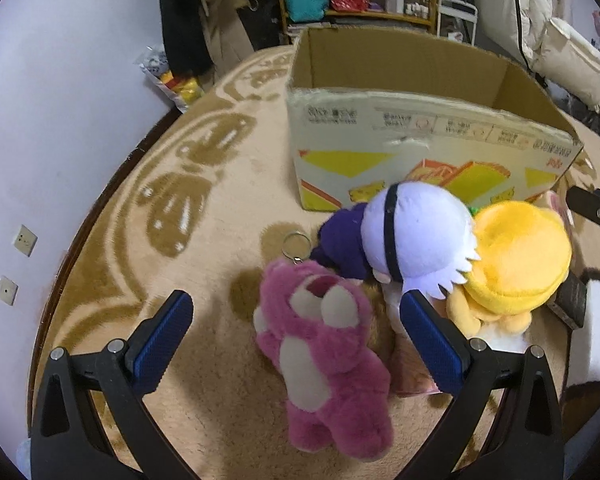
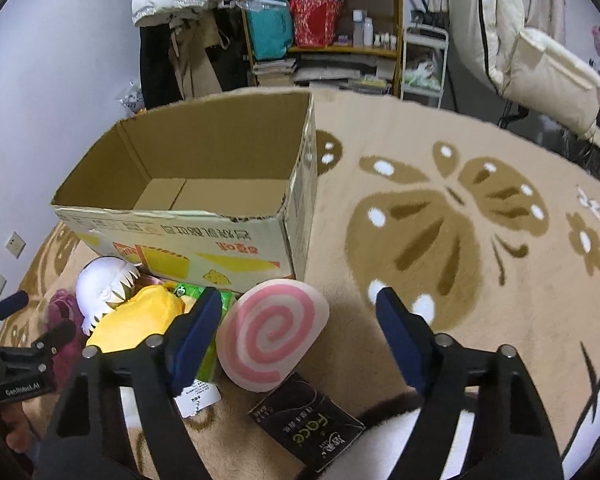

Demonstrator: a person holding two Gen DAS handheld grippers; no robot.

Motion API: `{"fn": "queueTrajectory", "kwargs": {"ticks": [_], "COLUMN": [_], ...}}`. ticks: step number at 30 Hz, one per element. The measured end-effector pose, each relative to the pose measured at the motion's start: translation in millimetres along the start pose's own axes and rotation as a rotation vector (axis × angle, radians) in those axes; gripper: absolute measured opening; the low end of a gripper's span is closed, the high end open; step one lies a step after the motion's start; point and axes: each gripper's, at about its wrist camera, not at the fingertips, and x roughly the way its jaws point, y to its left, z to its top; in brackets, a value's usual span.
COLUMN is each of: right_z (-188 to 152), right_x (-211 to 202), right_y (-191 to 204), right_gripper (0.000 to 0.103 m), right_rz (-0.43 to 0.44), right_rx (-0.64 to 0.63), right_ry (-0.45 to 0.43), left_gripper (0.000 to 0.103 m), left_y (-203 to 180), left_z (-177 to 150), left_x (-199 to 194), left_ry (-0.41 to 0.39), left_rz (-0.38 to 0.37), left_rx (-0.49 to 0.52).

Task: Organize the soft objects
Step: 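Lower the left tool onto the pink bear while the right tool reaches the swirl cushion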

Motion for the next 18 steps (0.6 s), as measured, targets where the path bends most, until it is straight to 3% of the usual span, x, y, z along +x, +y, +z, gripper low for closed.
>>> {"fn": "queueTrajectory", "kwargs": {"ticks": [8, 15, 18], "right_z": [-0.2, -1.1, -0.9], "right_x": [23.0, 32.6, 32.8], "right_y": [-7.0, -5.3, -5.5], "right_gripper": [0.082, 0.082, 0.078], "right_rz": [0.062, 0.077, 0.062], "right_rx": [0.065, 0.065, 0.061], "right_ry": [0.079, 0.113, 0.108], "left_gripper": [0.102, 0.102, 0.094], "left_y": [-7.1, 4.3, 10.9], "left_z": [-6.2, -8.5, -9.5], "left_x": [16.7, 29.4, 33.0], "left_ry": [0.076, 0.132, 0.147], "left_rz": [0.007, 0.024, 0.003], "left_rx": [0.034, -0.012, -0.056]}}
